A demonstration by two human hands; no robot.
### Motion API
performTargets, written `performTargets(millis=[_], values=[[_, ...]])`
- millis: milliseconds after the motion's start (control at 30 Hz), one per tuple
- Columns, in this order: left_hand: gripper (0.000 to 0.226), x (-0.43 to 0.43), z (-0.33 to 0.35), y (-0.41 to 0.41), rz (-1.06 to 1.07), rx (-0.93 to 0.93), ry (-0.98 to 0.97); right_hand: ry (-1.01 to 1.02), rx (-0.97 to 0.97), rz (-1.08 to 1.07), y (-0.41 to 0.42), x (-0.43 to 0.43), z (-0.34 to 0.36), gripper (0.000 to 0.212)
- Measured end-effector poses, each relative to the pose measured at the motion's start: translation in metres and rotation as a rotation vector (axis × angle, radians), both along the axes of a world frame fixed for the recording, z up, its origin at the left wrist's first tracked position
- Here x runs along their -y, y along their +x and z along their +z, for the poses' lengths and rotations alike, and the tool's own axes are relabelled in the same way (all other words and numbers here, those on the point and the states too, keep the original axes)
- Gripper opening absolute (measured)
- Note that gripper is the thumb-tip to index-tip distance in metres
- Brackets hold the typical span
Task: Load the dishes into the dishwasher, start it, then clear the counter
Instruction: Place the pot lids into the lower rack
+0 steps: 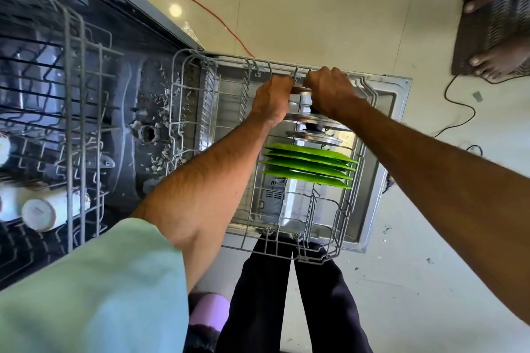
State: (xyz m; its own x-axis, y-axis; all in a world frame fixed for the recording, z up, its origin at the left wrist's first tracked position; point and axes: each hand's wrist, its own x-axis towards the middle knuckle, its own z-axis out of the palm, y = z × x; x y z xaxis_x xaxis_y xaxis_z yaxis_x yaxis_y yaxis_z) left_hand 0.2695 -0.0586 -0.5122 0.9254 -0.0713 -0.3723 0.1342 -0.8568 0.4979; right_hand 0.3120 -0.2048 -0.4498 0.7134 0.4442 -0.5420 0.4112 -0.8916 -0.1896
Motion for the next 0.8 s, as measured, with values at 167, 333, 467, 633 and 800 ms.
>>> performTargets(millis=[167,333,467,633,800], values=[[0.017,0.011,0.0,-0.007,-0.122,0.023,-0.077,0.056,-0.036,-0.054,-0.003,0.033,-0.009,0.04],[0.019,0.004,-0.004,-0.012,-0.122,0.009,-0.08,0.145,-0.069,-0.171,-0.004,0.033,-0.012,0.037],[0.03,-0.004,0.006,-0.016,-0.113,0.018,-0.071,0.244,-0.1,-0.232,-0.01,0.043,-0.008,0.033],[0.047,-0.015,0.022,-0.029,0.015,-0.005,-0.021,0.468,0.162,-0.46,-0.045,0.065,-0.004,0.043],[0.066,-0.017,0.04,-0.057,0.059,-0.045,0.031,0.514,0.332,-0.633,-0.073,0.07,0.0,0.037]])
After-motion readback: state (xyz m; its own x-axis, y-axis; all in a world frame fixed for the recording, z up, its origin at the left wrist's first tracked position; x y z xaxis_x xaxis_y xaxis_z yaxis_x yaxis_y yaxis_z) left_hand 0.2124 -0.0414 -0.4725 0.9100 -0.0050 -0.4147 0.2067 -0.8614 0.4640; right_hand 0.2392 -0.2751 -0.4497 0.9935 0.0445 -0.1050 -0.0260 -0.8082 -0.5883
